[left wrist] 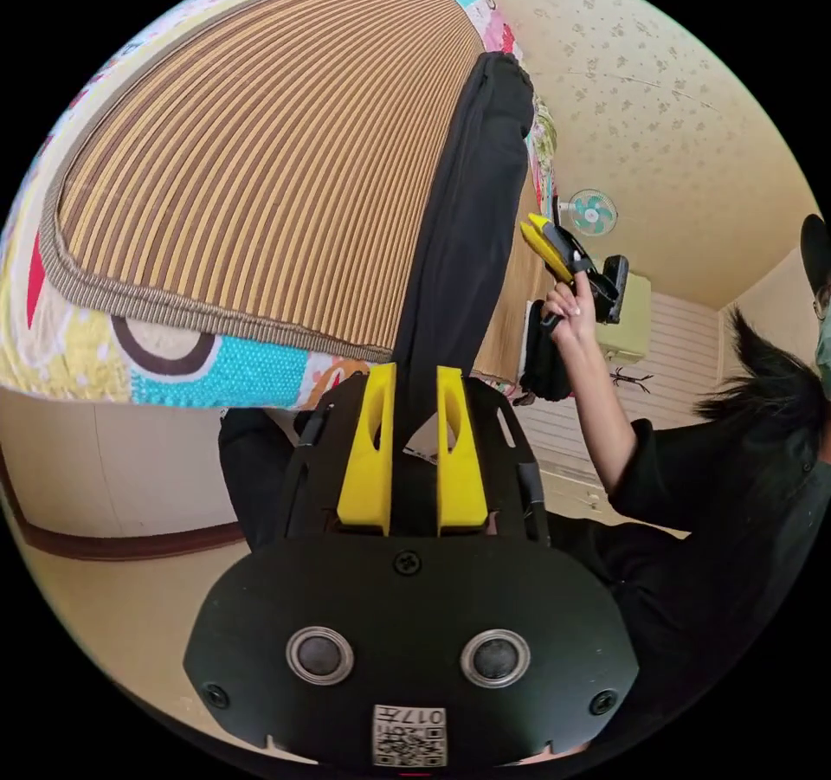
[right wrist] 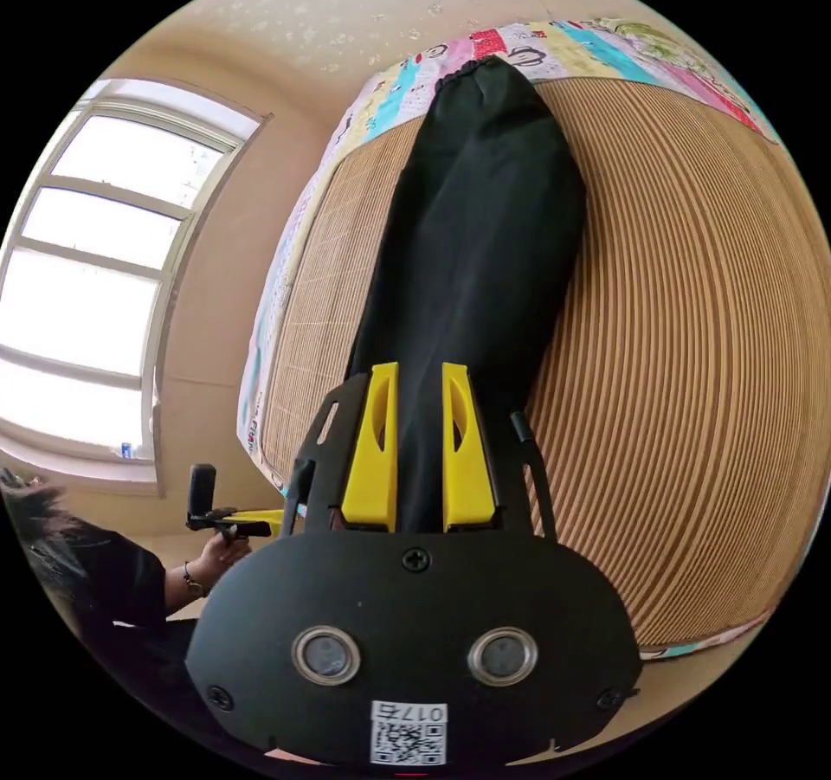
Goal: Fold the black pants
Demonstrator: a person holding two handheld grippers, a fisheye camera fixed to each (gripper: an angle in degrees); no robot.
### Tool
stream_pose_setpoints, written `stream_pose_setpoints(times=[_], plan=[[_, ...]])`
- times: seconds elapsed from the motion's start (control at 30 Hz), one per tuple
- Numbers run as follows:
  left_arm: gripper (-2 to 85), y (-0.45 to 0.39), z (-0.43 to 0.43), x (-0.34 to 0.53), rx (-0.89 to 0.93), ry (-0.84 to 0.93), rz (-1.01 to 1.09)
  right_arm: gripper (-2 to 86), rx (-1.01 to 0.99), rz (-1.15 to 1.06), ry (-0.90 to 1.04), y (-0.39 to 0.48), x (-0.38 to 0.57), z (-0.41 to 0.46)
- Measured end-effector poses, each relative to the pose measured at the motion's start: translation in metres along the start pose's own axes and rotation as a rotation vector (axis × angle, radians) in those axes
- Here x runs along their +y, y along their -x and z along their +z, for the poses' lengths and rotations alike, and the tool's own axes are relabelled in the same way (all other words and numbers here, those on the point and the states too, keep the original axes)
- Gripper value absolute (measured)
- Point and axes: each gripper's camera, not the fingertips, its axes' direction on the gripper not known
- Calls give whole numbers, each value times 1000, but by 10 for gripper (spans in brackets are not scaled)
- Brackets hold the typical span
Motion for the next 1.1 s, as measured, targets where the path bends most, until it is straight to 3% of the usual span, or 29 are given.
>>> stream_pose_setpoints(times=[0.17,0.5,0.67,0.77,0.9,1.07,1.1], plan=[[85,-22,41,-24,-79,118,101,80,-108,50,183,-18,71,27],[66,-53,73,-9,-205,160,134,83,-25,98,-46,3,119,1],[54,-67,89,5,-243,170,155,75,-74,95,93,-2,125,28],[44,-65,100,11,-223,178,127,46,-118,85,204,-9,132,41],[29,-76,88,33,-109,161,188,28,-102,47,141,-11,151,0],[31,-59,98,56,-141,191,75,40,-126,-8,264,-26,158,9],[39,-60,98,56,-152,194,62,48,-142,-17,216,-32,152,-2]])
